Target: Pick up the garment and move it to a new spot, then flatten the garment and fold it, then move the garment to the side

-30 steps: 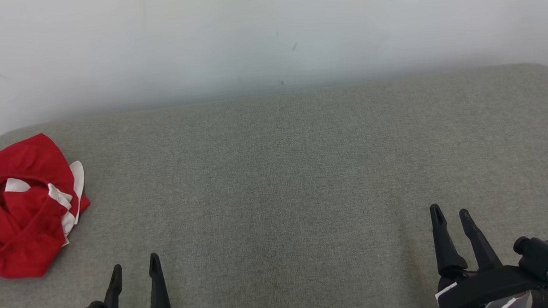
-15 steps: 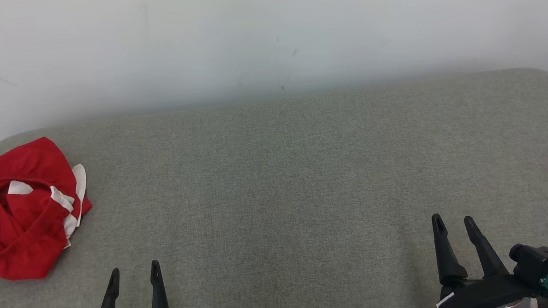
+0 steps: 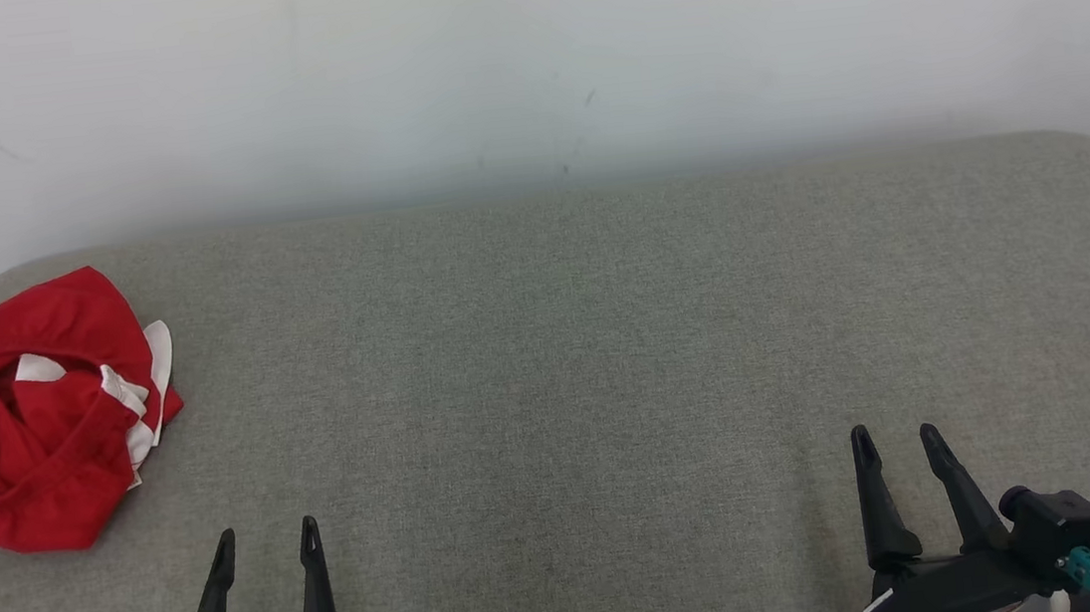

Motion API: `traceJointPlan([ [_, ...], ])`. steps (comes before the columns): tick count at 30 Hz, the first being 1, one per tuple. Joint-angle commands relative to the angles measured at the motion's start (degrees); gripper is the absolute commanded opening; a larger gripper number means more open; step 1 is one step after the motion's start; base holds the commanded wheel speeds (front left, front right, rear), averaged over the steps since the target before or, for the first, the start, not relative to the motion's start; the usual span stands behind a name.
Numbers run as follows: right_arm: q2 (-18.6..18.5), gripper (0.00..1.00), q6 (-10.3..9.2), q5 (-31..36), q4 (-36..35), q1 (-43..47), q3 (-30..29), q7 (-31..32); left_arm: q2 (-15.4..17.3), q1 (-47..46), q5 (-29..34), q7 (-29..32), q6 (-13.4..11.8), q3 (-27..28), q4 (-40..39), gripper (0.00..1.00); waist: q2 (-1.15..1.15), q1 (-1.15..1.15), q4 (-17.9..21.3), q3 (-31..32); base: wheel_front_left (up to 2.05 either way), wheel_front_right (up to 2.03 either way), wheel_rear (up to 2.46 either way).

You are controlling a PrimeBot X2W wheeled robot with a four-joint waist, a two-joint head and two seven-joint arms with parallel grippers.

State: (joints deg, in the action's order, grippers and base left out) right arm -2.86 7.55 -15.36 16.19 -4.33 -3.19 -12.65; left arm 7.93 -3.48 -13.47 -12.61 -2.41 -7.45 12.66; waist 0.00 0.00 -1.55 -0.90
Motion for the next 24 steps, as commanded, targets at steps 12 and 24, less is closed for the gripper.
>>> traceJointPlan([
  [12,-0.02,1.0,-0.11,5.98,0.5,-0.33,0.29,-1.88,-1.45,-0.01,4.84,-1.95,0.98,1.41,0.72,1.0,0.0,0.0,-0.09,-0.46,0.0,0.0,0.0],
  [24,-0.02,1.0,-0.12,8.46,1.06,-0.54,0.33,-2.64,-2.28,-0.03,7.64,-2.64,1.5,2.3,1.13,1.0,0.0,0.0,-0.11,-0.41,0.0,0.0,0.0],
])
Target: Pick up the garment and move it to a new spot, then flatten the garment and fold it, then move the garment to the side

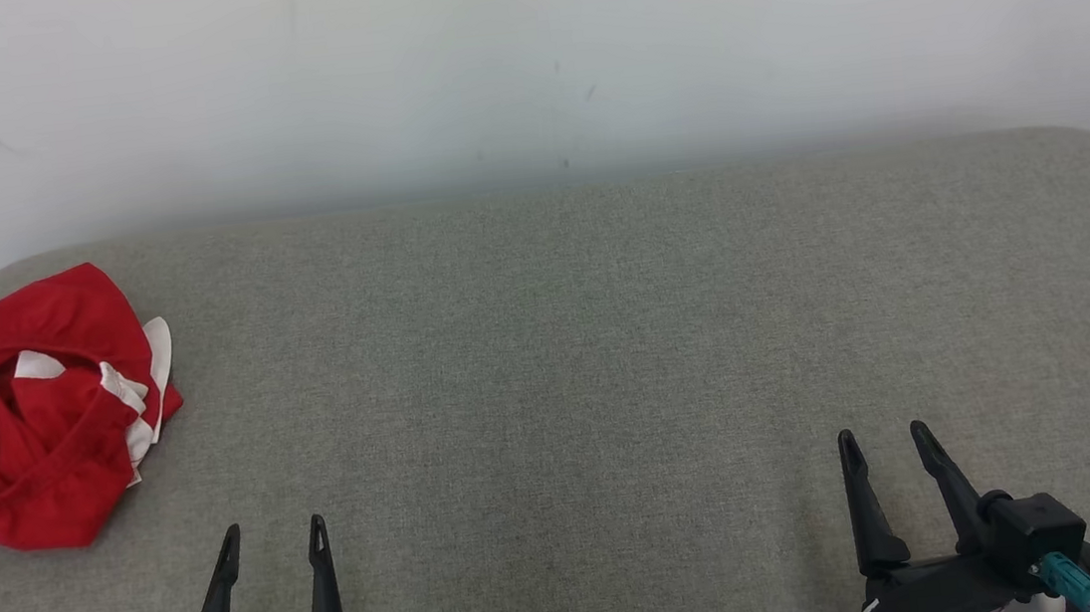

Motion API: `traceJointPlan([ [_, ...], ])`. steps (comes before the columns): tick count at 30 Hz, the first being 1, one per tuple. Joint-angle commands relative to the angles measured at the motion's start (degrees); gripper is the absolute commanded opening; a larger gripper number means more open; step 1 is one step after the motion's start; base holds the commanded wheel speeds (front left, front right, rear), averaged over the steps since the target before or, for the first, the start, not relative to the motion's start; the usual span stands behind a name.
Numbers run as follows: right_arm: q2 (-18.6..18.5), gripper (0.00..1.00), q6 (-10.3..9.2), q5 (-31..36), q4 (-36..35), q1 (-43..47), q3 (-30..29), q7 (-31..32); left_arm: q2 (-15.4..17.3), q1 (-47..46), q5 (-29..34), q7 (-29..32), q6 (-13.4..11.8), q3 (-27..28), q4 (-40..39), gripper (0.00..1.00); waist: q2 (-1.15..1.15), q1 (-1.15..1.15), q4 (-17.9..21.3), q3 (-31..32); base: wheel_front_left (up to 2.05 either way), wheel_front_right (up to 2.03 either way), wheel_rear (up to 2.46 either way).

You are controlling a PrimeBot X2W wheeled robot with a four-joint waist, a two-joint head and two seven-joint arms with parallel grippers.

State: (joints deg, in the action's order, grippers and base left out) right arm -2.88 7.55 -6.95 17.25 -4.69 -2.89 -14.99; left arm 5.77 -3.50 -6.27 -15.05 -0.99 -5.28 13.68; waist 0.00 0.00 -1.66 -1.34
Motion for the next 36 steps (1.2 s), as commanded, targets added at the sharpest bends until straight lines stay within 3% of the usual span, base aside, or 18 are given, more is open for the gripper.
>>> traceJointPlan([
  [1,0.01,1.0,-0.12,0.01,0.01,-0.16,0.03,-0.3,-0.21,0.01,0.48,-0.2,0.2,0.17,0.18,1.0,0.0,0.0,-0.01,0.08,0.0,0.0,0.0],
  [23,0.01,1.0,-0.12,-0.38,1.34,0.29,-0.41,-0.3,-1.55,-1.0,-2.2,-0.2,1.74,2.07,4.43,1.0,0.0,0.0,-0.92,0.75,0.0,0.0,0.0],
  [36,0.02,1.0,-0.12,-0.7,0.94,1.0,-0.22,-0.18,-1.67,-0.66,-1.76,-0.2,1.2,2.83,4.4,1.0,0.0,0.0,-9.18,1.2,0.0,0.0,0.0],
])
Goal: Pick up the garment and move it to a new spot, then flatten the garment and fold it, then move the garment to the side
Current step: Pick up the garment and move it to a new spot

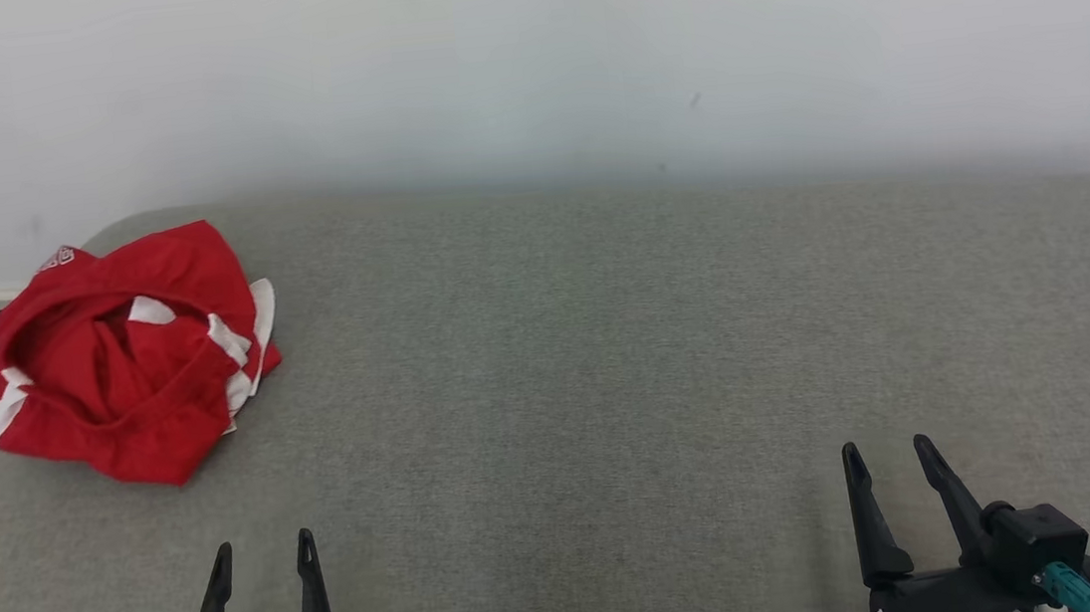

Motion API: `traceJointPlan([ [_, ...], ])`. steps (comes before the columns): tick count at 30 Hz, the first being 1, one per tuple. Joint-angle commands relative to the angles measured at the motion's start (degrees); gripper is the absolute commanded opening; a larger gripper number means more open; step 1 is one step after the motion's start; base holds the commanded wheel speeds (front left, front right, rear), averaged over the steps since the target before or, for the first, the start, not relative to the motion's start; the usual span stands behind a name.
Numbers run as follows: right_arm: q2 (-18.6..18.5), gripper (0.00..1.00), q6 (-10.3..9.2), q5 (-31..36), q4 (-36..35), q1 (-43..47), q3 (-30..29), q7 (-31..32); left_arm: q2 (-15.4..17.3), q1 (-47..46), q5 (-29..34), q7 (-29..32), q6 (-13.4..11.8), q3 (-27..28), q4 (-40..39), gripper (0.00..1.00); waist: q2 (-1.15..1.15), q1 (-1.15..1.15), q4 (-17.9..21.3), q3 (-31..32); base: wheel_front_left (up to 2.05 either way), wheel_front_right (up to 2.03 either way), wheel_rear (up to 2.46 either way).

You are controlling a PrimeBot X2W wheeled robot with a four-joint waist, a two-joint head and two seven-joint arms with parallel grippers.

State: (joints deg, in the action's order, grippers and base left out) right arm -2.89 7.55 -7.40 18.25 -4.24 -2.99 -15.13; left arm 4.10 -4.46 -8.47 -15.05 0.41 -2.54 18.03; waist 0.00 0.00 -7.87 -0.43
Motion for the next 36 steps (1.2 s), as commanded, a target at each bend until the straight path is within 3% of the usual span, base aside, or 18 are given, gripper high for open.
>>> traceJointPlan([
  [1,0.04,1.0,-0.12,-0.26,-0.02,0.55,0.05,-0.03,0.11,0.39,0.53,-0.2,-0.23,0.26,0.08,1.0,0.0,0.0,-3.93,0.38,0.0,0.0,0.0],
  [9,0.04,1.0,-0.12,-0.89,0.15,0.62,0.84,-0.04,0.72,1.34,0.64,-0.2,-0.24,0.92,0.38,1.0,0.0,0.0,-11.93,1.06,0.0,0.0,0.0],
  [18,0.04,1.0,-0.12,-1.57,0.35,0.95,1.59,-0.04,1.13,2.17,0.35,-0.2,-0.41,1.81,-0.21,1.0,0.0,0.0,-17.85,1.14,0.0,0.0,0.0],
  [33,0.03,1.0,-0.12,-1.87,0.65,0.88,2.39,-0.04,0.35,2.03,-1.83,-0.2,-0.45,2.94,-0.21,1.0,0.0,0.0,-18.9,0.9,0.0,0.0,0.0],
  [36,0.03,1.0,-0.12,-2.03,0.61,1.17,2.28,-0.04,-0.32,0.79,-4.53,0.33,-1.81,4.1,1.7,1.0,0.0,0.0,-18.74,0.89,0.0,0.0,0.0],
])
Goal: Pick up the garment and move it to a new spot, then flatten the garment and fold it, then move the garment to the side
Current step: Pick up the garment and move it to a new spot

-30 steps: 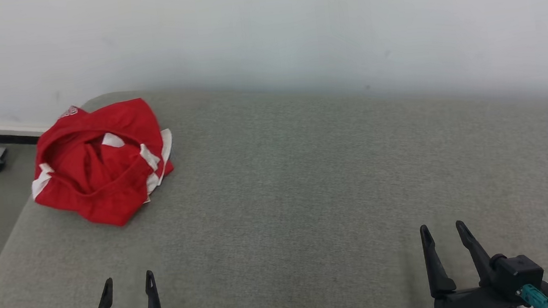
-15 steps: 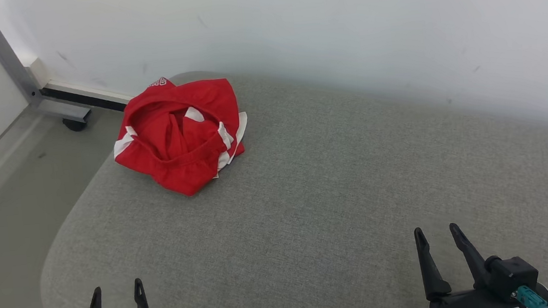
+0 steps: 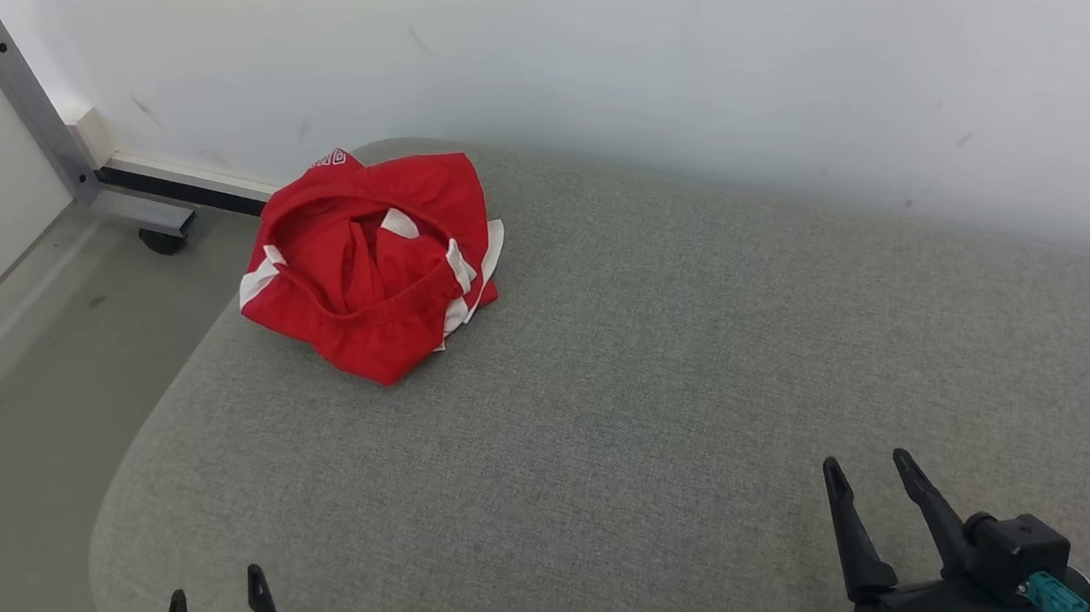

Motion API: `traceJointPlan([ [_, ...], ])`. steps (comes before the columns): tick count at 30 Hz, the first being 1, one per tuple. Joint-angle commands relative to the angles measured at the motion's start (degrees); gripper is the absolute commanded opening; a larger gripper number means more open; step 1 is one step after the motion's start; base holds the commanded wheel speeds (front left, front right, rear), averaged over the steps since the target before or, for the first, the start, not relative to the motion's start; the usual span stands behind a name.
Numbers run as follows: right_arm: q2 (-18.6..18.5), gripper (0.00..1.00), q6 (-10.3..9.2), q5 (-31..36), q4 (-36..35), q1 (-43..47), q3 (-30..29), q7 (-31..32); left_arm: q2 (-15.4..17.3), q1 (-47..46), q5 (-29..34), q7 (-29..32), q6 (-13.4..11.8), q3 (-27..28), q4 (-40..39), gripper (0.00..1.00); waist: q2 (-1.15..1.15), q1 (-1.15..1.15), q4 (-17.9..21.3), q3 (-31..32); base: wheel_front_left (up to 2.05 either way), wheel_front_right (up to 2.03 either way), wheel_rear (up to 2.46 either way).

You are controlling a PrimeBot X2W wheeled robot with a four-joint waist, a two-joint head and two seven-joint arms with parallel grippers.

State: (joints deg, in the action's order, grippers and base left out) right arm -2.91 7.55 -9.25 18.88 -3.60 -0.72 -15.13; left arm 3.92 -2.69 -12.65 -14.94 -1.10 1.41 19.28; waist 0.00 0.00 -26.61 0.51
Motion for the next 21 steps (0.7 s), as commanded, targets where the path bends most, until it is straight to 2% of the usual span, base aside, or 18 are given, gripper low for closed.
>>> traceJointPlan([
  [1,0.05,1.0,-0.12,-0.14,-0.15,0.62,-0.1,-0.04,-0.28,-2.36,-0.64,0.51,-0.46,-0.01,0.93,1.0,0.0,0.0,-0.08,-0.1,0.0,0.0,0.0],
  [7,0.05,1.0,-0.12,1.01,-0.78,0.33,-0.36,-0.03,0.37,-11.44,-1.55,4.99,1.0,-1.49,4.98,1.0,0.0,0.0,-0.08,-1.25,0.0,0.0,0.0],
  [10,0.04,1.0,-0.12,1.5,-1.39,-0.75,0.32,0.28,1.15,-18.86,-2.31,7.82,1.59,-1.61,8.9,1.0,0.0,0.0,1.03,-2.77,0.0,0.0,0.0],
  [21,0.02,1.0,-0.12,5.33,-5.45,-3.88,1.52,3.83,4.08,-42.04,-6.69,19.41,2.85,0.39,26.79,1.0,0.0,0.0,10.44,-10.81,0.0,0.0,0.0],
])
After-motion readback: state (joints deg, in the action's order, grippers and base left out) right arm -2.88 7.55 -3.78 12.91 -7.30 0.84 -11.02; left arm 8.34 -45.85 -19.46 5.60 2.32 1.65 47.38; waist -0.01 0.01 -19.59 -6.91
